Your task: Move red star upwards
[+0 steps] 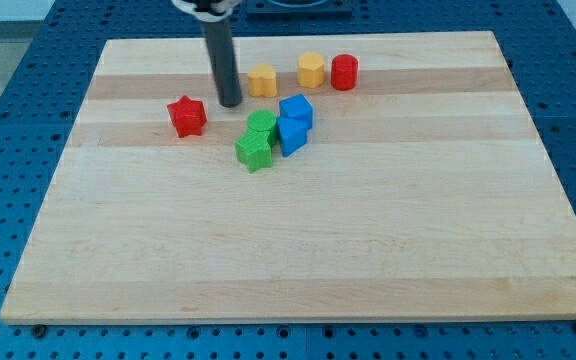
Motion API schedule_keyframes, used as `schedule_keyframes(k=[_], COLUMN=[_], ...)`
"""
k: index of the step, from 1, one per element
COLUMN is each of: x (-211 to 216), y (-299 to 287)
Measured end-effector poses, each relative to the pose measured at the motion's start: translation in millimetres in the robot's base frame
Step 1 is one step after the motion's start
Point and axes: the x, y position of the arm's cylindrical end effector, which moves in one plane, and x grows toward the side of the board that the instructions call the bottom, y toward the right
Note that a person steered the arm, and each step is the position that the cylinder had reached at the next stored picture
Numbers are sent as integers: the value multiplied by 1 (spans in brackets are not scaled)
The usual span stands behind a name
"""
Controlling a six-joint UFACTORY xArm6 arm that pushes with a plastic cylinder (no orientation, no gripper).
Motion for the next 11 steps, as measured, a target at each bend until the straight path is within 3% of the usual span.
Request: schedule_keyframes(k=[1, 2, 4, 5, 6, 8, 11], x=[-18, -24, -13, 41, 100, 71, 6], y=[33, 29, -113, -183, -166, -65, -67])
